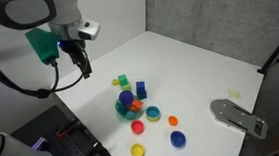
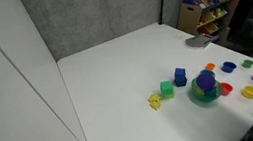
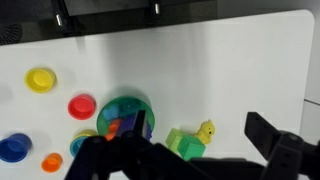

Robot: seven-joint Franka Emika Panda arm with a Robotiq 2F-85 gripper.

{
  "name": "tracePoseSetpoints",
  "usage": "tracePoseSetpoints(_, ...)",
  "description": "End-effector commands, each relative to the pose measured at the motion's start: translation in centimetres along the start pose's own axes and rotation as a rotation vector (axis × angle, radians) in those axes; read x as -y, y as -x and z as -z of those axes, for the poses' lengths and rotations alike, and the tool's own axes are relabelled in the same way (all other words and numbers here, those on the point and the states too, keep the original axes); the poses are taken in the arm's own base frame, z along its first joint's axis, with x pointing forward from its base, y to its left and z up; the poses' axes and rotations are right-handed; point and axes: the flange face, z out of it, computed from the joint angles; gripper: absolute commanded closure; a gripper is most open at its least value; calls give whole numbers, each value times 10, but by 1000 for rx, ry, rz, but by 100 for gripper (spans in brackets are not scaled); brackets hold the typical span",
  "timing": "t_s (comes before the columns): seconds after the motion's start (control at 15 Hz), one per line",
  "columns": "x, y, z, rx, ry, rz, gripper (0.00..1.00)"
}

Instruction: Put the dark blue bowl inside the light blue bowl

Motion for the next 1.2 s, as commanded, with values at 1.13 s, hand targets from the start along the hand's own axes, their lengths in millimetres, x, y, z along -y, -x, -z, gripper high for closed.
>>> tracePoseSetpoints(1.13, -175, -122, -13, -87, 57, -314, 0)
